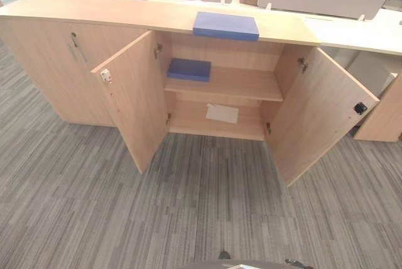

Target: Put the empty folder in the office cabinet

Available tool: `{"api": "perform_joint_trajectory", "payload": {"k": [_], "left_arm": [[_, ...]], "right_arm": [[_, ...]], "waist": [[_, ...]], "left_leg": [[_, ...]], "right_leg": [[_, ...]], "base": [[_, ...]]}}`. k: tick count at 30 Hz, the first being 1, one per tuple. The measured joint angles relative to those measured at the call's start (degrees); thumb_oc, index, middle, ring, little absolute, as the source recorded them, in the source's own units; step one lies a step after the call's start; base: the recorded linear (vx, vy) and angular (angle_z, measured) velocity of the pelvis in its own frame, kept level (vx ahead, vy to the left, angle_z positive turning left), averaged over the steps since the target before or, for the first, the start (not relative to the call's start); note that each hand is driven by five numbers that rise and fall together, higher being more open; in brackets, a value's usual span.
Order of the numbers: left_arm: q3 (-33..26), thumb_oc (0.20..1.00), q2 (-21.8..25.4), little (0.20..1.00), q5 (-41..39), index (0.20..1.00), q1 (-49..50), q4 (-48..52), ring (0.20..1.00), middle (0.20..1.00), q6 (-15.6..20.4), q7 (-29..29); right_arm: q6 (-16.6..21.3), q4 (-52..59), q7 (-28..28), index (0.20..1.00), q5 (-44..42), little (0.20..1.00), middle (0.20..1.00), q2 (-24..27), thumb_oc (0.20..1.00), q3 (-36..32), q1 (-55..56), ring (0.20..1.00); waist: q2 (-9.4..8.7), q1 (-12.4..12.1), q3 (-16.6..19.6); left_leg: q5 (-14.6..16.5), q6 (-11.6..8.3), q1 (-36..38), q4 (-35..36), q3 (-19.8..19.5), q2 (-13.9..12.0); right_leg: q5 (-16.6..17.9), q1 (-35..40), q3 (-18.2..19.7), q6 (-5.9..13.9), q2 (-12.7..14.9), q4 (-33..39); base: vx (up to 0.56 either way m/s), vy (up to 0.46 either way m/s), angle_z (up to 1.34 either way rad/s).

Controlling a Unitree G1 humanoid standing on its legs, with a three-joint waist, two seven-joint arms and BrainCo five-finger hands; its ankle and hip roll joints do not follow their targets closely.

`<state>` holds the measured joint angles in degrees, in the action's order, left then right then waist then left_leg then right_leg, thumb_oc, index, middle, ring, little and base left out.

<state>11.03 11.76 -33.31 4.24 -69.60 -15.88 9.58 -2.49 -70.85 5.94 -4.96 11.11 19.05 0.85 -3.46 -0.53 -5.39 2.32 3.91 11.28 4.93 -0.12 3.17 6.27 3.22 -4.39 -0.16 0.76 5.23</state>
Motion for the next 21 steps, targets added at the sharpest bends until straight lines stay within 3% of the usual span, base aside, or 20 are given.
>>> {"api": "perform_joint_trajectory", "payload": {"k": [7, 8, 9, 11, 12, 14, 16, 18, 20, 21], "left_arm": [[-0.3, 1.0, 0.4, 1.0, 1.0, 1.0, -0.1, 0.0, 1.0, 1.0, -0.1, 0.3], [-0.8, 1.0, 0.6, 1.0, 1.1, 1.0, -1.0, -0.1, 1.0, 1.0, -0.1, 0.3], [-0.8, 1.0, 0.6, 1.0, 1.1, 1.0, -1.0, -0.1, 1.0, 1.0, -0.1, 0.3], [-0.9, 1.0, 0.5, 1.0, 1.1, 1.0, -3.6, -0.1, 1.0, 1.0, -0.1, -0.1], [-0.4, 1.0, 0.7, 1.0, 1.0, 1.0, -4.9, -0.1, 1.0, 1.0, -0.1, -0.2], [0.4, 1.0, 1.0, 1.0, 1.0, 1.0, -5.4, -0.1, 1.0, 1.0, -0.1, -0.3], [-0.2, 1.0, 0.7, 1.0, 0.8, 1.0, -7.1, -0.4, 1.0, 1.0, -0.3, -0.5], [-3.0, 1.0, -0.3, 1.0, 0.4, 1.0, -7.4, -1.1, 1.0, 1.0, -0.1, -0.1], [-5.7, 1.0, -1.2, 1.0, 0.4, 1.0, -6.7, -3.4, 1.0, 1.0, -0.3, 0.0], [-5.7, 1.0, -1.2, 1.0, 0.4, 1.0, -6.7, -3.4, 1.0, 1.0, -0.3, 0.0]], "right_arm": [[4.1, 3.3, -3.4, 1.0, -0.8, 1.0, 1.0, -0.3, 1.0, 0.6, -1.6, 1.0], [4.7, 3.2, -4.1, 1.0, -1.0, 1.0, 1.0, -0.4, 1.0, 0.5, -1.2, 1.0], [4.7, 3.2, -4.1, 1.0, -1.0, 1.0, 1.0, -0.4, 1.0, 0.5, -1.2, 1.0], [7.1, 6.2, -6.2, 1.0, -4.6, 1.0, 1.0, 0.4, 1.0, 0.4, -4.0, 1.0], [7.6, 8.2, -6.7, 1.0, -5.9, 1.0, 1.0, 0.5, 1.0, 0.1, -4.0, 1.0], [7.8, 10.2, -7.0, 1.0, -8.0, 1.0, 1.0, 0.6, 1.0, -1.1, -3.2, 1.0], [8.5, 10.3, -7.7, 1.0, -12.1, 1.0, 1.0, -0.3, 1.0, -4.1, -1.7, 1.0], [8.6, 6.9, -6.7, 1.0, -13.8, 1.0, 1.0, -1.5, 1.0, -8.6, 1.2, 1.0], [7.1, 1.9, -6.2, 1.0, -16.6, 1.0, 1.0, -2.4, 1.0, -10.7, 2.9, 1.0], [7.1, 1.9, -6.2, 1.0, -16.6, 1.0, 1.0, -2.4, 1.0, -10.7, 2.9, 1.0]], "waist": [[0.11, 0.0, -1.5], [0.31, 0.0, -1.9], [0.31, 0.0, -1.9], [3.31, 1.1, -6.5], [3.39, 2.2, -7.9], [3.2, 3.5, -9.2], [1.65, 5.0, -11.2], [1.17, 5.4, -11.4], [1.22, 6.5, -11.6], [1.22, 6.5, -11.6]], "left_leg": [[-0.2, 0.66, -0.7, 0.0, 1.1, 0.7], [0.2, 1.46, -1.0, -0.4, 1.2, 1.3], [0.2, 1.46, -1.0, -0.4, 1.2, 1.3], [-0.4, 3.02, -2.6, -2.0, 2.8, -1.0], [-0.8, 3.75, -2.5, -1.4, 2.7, -0.7], [-0.8, 4.01, -2.5, -1.4, 2.7, -0.2], [-0.3, 4.81, -1.8, -1.7, 2.7, 1.5], [1.3, 5.53, -0.3, -2.6, 2.3, 2.1], [4.9, 5.21, 2.6, -4.3, 1.4, 2.0], [4.9, 5.21, 2.6, -4.3, 1.4, 2.0]], "right_leg": [[0.6, -1.1, 0.6, 0.79, 0.7, -0.4], [1.4, -2.1, 0.7, 2.52, 0.7, -2.2], [1.4, -2.1, 0.7, 2.52, 0.7, -2.2], [2.3, -14.7, -1.2, 4.7, -0.1, -21.6], [0.5, -18.8, -1.7, 5.79, 0.7, -26.4], [-1.3, -20.6, -1.2, 6.74, 0.9, -23.1], [-0.9, -22.2, -0.5, 7.31, 2.0, -8.8], [0.2, -22.9, -2.9, 9.98, 2.8, 0.3], [0.4, -23.3, -6.7, 10.5, 3.6, 0.2], [0.4, -23.3, -6.7, 10.5, 3.6, 0.2]], "base": [[0.01, 0.084, -0.07], [-0.03, 0.058, -0.07], [0.0, 0.019, -0.31], [0.12, -0.005, -0.39], [0.24, -0.018, -0.18], [0.17, -0.009, -0.05], [0.4, -0.033, 0.02], [0.54, -0.047, 0.07], [0.38, -0.035, 0.14], [0.29, -0.043, 0.03]]}}
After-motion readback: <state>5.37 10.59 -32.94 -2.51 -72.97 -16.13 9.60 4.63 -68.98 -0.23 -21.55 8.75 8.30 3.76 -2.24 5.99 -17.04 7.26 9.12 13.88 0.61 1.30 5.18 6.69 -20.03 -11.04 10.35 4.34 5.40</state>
